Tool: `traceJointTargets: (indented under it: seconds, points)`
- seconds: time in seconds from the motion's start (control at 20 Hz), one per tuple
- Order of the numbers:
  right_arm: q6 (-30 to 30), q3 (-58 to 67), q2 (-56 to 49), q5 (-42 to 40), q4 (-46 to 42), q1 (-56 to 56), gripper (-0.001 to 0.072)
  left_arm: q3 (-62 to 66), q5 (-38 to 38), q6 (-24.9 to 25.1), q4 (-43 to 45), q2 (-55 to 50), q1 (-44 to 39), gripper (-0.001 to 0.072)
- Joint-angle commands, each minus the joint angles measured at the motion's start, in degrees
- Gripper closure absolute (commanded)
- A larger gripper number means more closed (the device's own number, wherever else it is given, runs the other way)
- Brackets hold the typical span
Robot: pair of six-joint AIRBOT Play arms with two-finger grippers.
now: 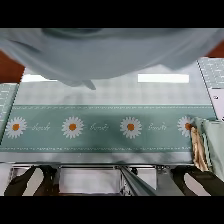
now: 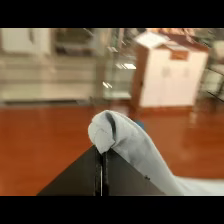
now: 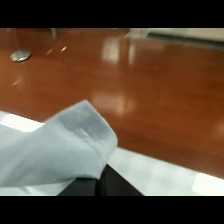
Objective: Fold the shirts.
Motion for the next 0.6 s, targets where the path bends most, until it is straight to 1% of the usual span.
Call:
traceJointTargets:
  seconds: [0.0, 0.15, 0.3, 0.35, 0.45, 0.55]
  points:
    - [0.0, 1.0, 8.3, 2.2, -5.9, -0.1, 0.0689, 3.7, 1.1, -0.3, 4.2, 6.5, 4.8, 0.0691]
    - [1.2, -0.2, 12.6, 6.7, -9.2, -0.1, 0.0689, 3.7, 0.1, -0.6, 12.1, 11.6, 2.3, 0.0691]
    - [3.0, -9.9, 16.5, 9.4, -9.2, -0.1, 0.0689, 2.2, -4.6, -5.6, 23.3, 14.1, 0.3, 0.0691]
    - [3.1, -14.4, 17.2, 9.9, -8.5, -0.1, 0.0689, 0.1, -6.4, -6.6, 24.6, 14.3, -0.2, 0.0691]
    - [3.1, -24.5, 17.6, 9.0, -7.8, -0.1, 0.0689, -7.3, -6.6, -7.8, 22.9, 14.2, -1.6, 0.0691]
    - [3.0, -35.1, 16.9, 2.9, -7.8, -0.1, 0.0689, -17.0, -4.9, -6.9, 20.1, 13.0, -2.7, 0.0691]
